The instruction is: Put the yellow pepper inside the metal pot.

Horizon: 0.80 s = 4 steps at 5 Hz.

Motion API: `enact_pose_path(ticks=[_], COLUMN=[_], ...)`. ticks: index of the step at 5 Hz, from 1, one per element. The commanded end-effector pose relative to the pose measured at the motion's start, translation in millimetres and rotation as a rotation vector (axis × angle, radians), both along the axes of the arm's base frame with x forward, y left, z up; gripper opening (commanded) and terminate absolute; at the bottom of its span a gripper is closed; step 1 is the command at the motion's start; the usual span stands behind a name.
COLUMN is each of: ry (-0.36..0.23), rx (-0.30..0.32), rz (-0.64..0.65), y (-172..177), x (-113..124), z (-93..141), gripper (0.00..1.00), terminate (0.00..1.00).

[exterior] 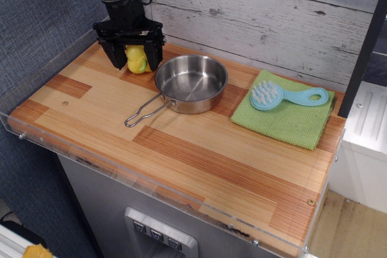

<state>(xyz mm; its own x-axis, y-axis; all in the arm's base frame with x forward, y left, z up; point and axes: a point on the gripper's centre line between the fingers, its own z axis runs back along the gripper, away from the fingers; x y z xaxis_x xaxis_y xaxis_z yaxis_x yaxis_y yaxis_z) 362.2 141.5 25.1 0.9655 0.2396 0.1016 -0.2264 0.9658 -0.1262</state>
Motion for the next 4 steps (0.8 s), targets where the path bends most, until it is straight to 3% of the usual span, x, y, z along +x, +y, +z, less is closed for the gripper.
enact_pose_path(ticks=[1,2,4], ry=[-0.026,0.004,-0.011], rx=[0.008,0.017,0.022], rz=[0.022,0.034,0.027], y=[0.6,-2.5,-8.6], x=[13.1,13.5,12.6], z=[2.8,-3.9,2.5], gripper=[1.00,0.00,0.00], terminate=[0.00,0.00,0.00])
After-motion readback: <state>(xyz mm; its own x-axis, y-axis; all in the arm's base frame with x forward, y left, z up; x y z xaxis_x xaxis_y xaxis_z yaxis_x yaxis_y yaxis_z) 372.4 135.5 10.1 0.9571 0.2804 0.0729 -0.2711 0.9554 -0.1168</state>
